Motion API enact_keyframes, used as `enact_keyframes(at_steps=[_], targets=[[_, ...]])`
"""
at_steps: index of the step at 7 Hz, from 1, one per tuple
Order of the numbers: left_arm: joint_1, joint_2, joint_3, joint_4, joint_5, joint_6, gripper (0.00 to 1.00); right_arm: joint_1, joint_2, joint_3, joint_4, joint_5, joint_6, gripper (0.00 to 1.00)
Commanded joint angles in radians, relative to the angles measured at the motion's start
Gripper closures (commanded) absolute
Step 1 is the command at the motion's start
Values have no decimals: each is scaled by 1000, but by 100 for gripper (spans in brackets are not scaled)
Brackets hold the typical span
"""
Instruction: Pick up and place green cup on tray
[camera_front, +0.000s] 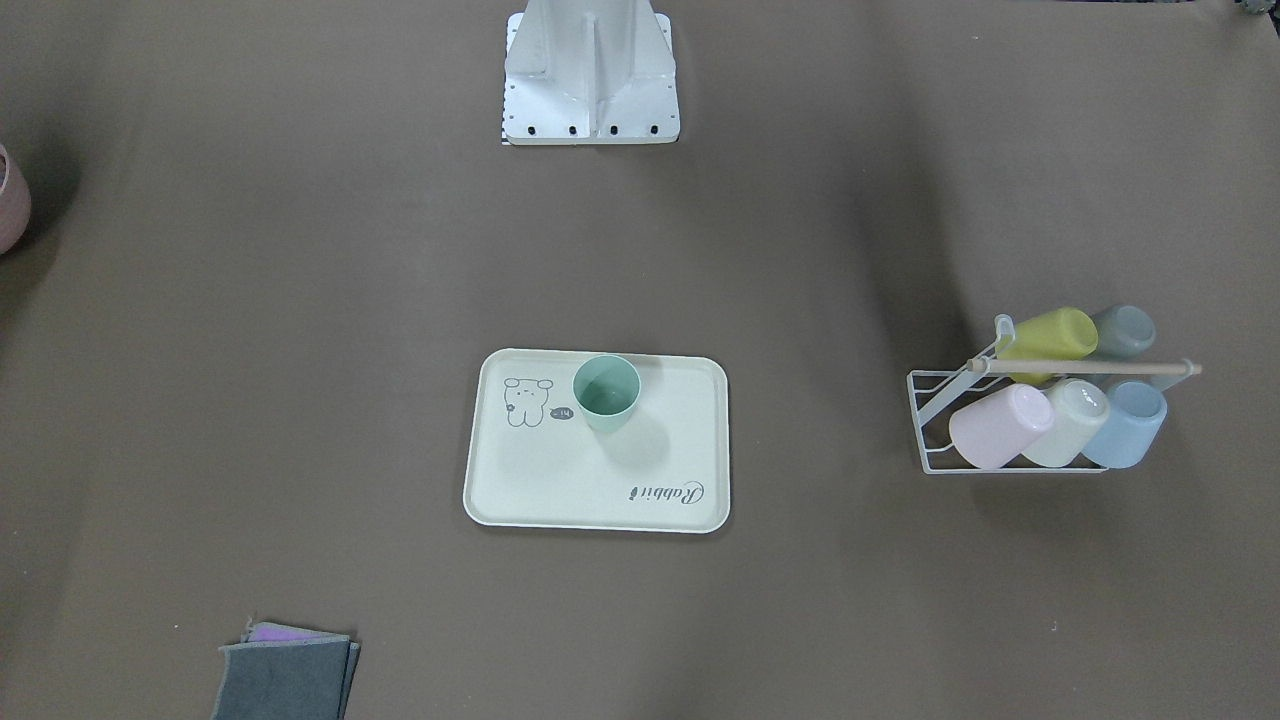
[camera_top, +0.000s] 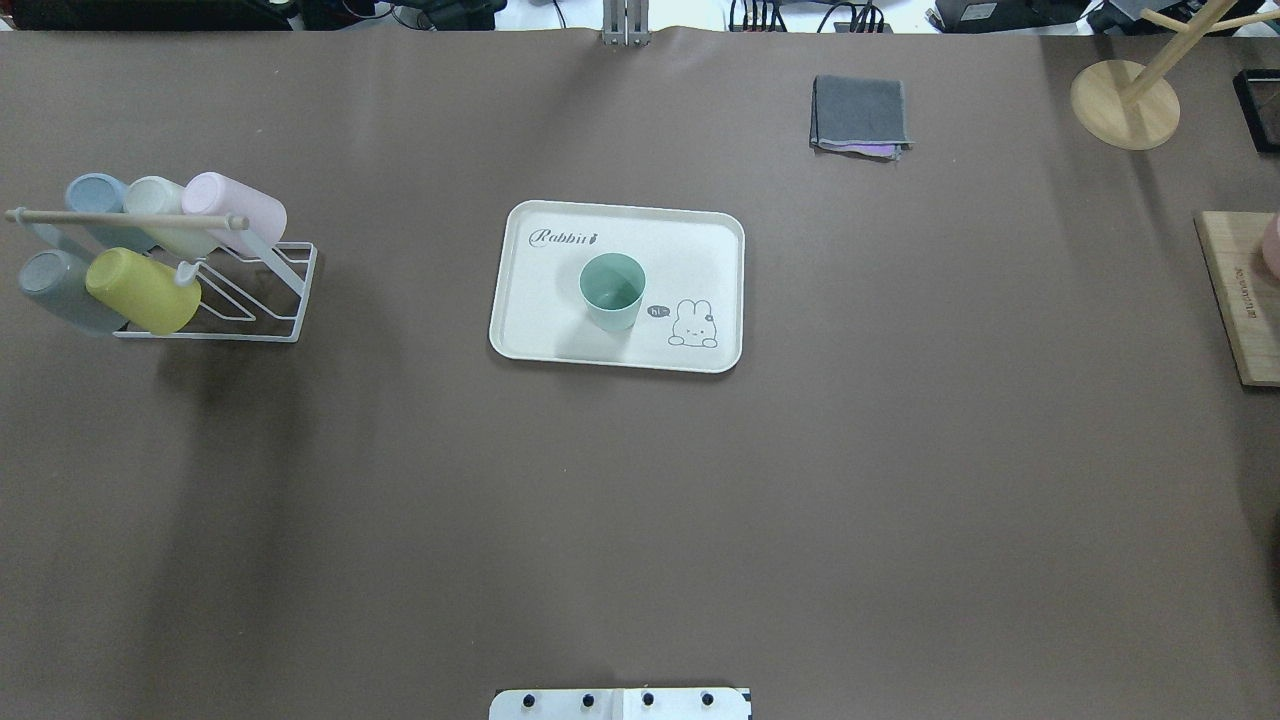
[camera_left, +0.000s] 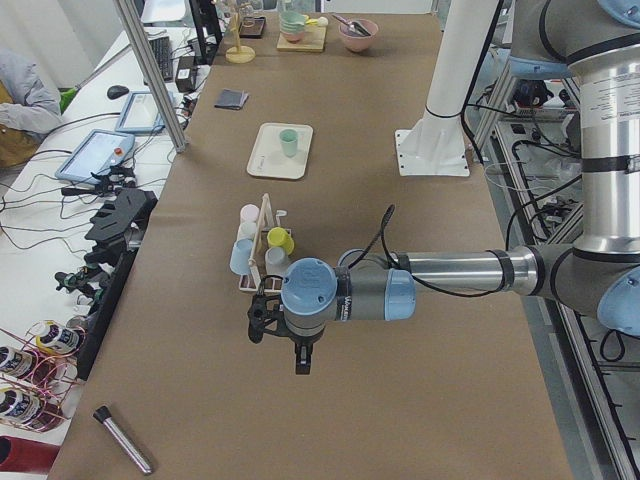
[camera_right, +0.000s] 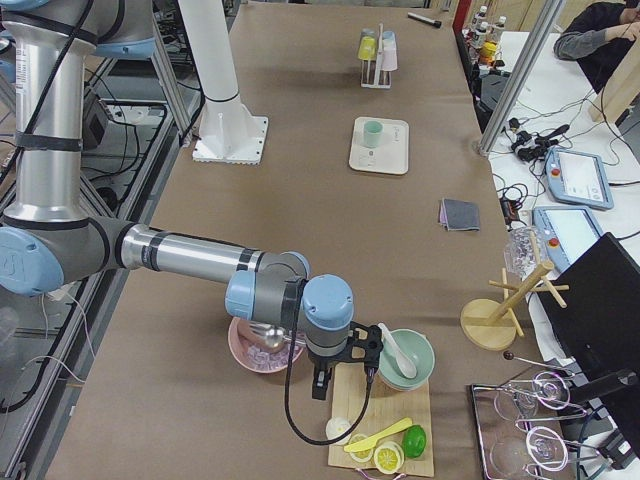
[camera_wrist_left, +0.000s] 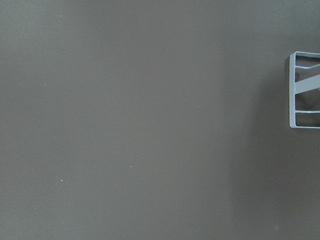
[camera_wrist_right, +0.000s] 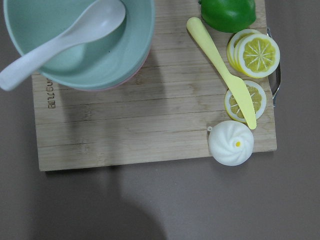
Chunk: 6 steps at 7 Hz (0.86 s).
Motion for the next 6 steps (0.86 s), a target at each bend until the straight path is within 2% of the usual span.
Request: enact_keyframes(at_steps=[1, 6], targets=[[-1, 5, -8, 0, -4, 1, 2, -1, 3, -3, 0, 0, 0, 0], [2, 5, -2, -1, 3, 1, 2, -1, 8, -13, 2, 0, -2, 0]])
